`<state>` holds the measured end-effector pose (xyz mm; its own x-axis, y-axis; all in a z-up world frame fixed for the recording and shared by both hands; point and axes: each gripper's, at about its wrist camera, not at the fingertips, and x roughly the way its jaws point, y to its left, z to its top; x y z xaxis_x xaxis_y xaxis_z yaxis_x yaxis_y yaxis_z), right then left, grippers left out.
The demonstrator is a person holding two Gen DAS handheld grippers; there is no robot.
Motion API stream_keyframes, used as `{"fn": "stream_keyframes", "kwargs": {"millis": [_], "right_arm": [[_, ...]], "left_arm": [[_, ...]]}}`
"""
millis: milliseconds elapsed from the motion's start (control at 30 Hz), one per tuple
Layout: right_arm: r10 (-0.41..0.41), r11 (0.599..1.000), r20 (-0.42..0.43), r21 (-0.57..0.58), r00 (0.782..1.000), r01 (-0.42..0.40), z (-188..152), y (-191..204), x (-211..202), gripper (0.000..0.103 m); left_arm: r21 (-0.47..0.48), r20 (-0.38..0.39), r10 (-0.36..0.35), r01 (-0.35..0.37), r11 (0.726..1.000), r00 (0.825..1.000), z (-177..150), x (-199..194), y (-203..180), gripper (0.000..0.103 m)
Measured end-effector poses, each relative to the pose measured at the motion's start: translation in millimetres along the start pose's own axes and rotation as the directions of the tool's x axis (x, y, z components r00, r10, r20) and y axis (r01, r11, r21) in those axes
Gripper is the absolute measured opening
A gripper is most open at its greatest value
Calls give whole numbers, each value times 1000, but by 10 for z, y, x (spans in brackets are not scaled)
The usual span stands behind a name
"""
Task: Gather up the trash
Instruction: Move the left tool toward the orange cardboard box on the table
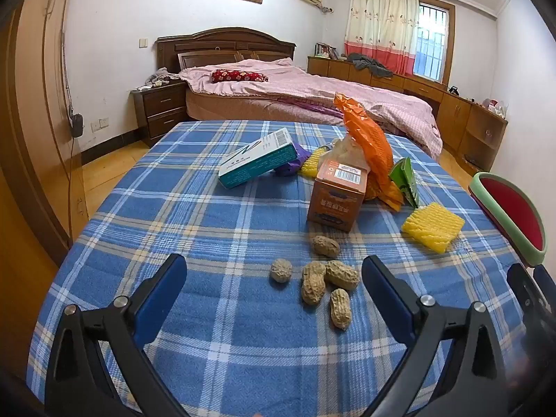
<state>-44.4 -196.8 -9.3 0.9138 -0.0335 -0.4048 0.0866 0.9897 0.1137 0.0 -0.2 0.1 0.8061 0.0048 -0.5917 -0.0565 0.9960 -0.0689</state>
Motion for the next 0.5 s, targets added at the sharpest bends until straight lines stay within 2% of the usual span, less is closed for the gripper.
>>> {"fn": "stream_keyframes", "kwargs": {"millis": [500], "right_arm": [[14,1000,-45,-15,999,-14,19,8,47,103]], "left_arm": [[18,-26,-47,47,999,999,48,6,-25,100]]}}
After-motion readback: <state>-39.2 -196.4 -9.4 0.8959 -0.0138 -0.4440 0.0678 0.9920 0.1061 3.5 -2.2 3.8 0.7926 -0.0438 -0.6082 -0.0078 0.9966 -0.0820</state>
